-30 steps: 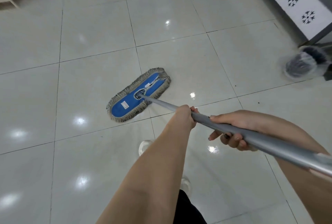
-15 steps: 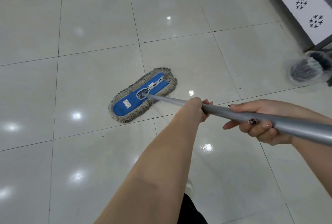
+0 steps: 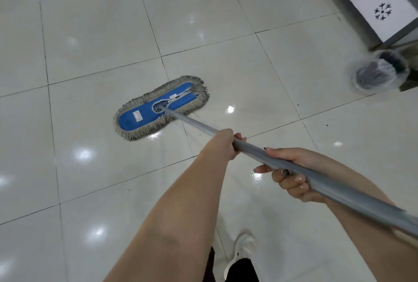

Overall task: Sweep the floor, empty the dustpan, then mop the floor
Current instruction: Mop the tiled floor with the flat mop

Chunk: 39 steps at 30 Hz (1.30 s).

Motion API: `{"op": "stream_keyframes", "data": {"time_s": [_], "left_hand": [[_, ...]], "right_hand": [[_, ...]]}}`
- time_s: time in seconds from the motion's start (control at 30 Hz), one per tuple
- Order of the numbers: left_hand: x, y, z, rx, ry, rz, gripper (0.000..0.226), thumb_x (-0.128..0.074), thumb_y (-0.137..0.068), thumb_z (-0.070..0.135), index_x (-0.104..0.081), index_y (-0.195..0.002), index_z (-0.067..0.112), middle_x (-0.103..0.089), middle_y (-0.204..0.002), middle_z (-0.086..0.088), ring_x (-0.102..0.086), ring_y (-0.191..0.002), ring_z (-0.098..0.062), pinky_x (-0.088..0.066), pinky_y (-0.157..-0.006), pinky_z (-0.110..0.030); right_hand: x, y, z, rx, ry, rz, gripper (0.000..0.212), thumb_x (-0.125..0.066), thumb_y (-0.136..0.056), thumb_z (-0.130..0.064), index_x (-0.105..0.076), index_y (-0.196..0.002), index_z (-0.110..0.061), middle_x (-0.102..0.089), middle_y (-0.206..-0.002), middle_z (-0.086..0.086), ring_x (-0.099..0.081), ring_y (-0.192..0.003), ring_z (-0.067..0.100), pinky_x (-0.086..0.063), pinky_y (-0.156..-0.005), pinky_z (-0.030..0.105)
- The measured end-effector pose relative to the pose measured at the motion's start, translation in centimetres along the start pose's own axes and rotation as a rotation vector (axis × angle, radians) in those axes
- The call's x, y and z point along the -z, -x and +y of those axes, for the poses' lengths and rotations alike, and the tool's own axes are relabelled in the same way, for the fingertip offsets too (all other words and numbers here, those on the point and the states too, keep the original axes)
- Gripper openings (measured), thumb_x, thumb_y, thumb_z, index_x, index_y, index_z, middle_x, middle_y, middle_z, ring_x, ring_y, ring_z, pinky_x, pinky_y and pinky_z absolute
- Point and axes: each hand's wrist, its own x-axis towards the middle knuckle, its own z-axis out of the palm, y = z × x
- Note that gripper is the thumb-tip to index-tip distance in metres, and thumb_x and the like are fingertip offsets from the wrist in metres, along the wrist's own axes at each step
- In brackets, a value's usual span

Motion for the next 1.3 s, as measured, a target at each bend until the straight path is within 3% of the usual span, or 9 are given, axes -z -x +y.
{"op": "stream_keyframes", "data": {"time_s": [0.07,0.17,0.3,0.5,0.67,0.8,0.97,1.1,1.3], "left_hand": [[1.5,-1.2,0.9,-0.016,-0.008,0.023,0.023,-0.035,-0.098,0.006,-0.041,-0.076,0.007,-0.046,-0.061,-0.001,-0.05,-0.056,-0.013,-0.043,-0.05,-0.022],[3.3,-3.1,1.8,-0.053,-0.014,0.05,0.019,-0.036,-0.096,0.006,-0.041,-0.079,0.009,-0.042,-0.061,-0.001,-0.047,-0.054,-0.014,-0.045,-0.043,-0.023],[4.7,-4.3,1.8,-0.086,0.013,0.056,0.024,-0.035,-0.095,0.006,-0.036,-0.071,0.011,-0.038,-0.055,-0.001,-0.041,-0.048,-0.014,-0.039,-0.033,-0.012],[4.1,-3.4,-0.7,-0.134,0.064,0.099,0.026,-0.036,-0.094,0.008,-0.035,-0.068,0.011,-0.038,-0.037,0.001,-0.037,-0.02,-0.01,-0.035,-0.033,-0.01],[2.5,-2.2,-4.0,-0.13,0.033,0.127,0.027,-0.037,-0.095,0.009,-0.036,-0.067,0.011,-0.037,-0.027,0.004,-0.04,-0.032,-0.01,-0.036,-0.037,-0.016],[0.3,-1.4,-8.6,-0.114,0.013,0.119,0.026,-0.038,-0.093,0.008,-0.038,-0.068,0.012,-0.039,-0.026,0.004,-0.04,-0.02,-0.009,-0.036,-0.036,-0.012],[-3.9,0.4,-16.8,-0.108,-0.065,0.124,0.031,-0.037,-0.094,0.006,-0.038,-0.064,0.01,-0.044,-0.041,0.001,-0.045,-0.041,-0.01,-0.039,-0.043,-0.019],[-7.8,2.2,-25.2,-0.093,-0.095,0.103,0.033,-0.036,-0.095,0.006,-0.039,-0.062,0.011,-0.04,-0.027,0.002,-0.042,-0.049,-0.011,-0.039,-0.041,-0.019],[-13.6,5.5,-36.2,-0.058,-0.138,0.051,0.033,-0.032,-0.096,0.003,-0.038,-0.064,0.01,-0.04,-0.06,0.0,-0.041,-0.051,-0.011,-0.04,-0.036,-0.016]], "right_hand": [[-1.3,-1.7,0.0,0.015,-0.025,0.0,0.043,-0.045,-0.094,-0.044,-0.057,-0.092,-0.003,-0.041,-0.043,-0.002,-0.034,-0.022,0.004,-0.027,-0.025,0.009],[-3.2,-3.4,-0.1,0.018,-0.068,-0.016,0.041,-0.047,-0.095,-0.043,-0.056,-0.086,-0.004,-0.042,-0.046,-0.002,-0.035,-0.025,0.003,-0.028,-0.025,0.011],[-4.5,-4.3,0.2,-0.016,-0.16,-0.059,0.038,-0.052,-0.094,-0.038,-0.052,-0.077,-0.004,-0.047,-0.048,-0.001,-0.042,-0.027,0.003,-0.037,-0.029,0.011],[-3.6,-3.8,2.6,-0.007,-0.16,-0.081,0.035,-0.053,-0.095,-0.033,-0.049,-0.073,-0.007,-0.044,-0.048,-0.002,-0.037,-0.025,0.002,-0.033,-0.028,0.01],[-1.2,-2.6,5.5,0.009,-0.113,-0.086,0.037,-0.051,-0.096,-0.035,-0.047,-0.071,-0.008,-0.042,-0.054,-0.002,-0.037,-0.025,0.001,-0.033,-0.029,0.01],[2.3,-0.5,8.8,0.005,-0.045,-0.058,0.039,-0.05,-0.096,-0.036,-0.046,-0.07,-0.008,-0.039,-0.059,-0.002,-0.036,-0.025,0.002,-0.032,-0.029,0.009],[8.3,2.7,15.1,0.004,-0.007,-0.056,0.038,-0.047,-0.098,-0.035,-0.044,-0.072,-0.008,-0.036,-0.061,-0.002,-0.035,-0.024,0.003,-0.031,-0.028,0.009],[14.0,5.9,21.7,0.017,0.008,-0.046,0.039,-0.045,-0.098,-0.038,-0.042,-0.073,-0.008,-0.035,-0.062,-0.002,-0.036,-0.023,0.002,-0.031,-0.027,0.009],[21.5,11.4,30.0,-0.001,0.074,0.017,0.041,-0.045,-0.098,-0.04,-0.044,-0.076,-0.006,-0.041,-0.045,0.0,-0.035,-0.022,0.004,-0.031,-0.026,0.01]]}}
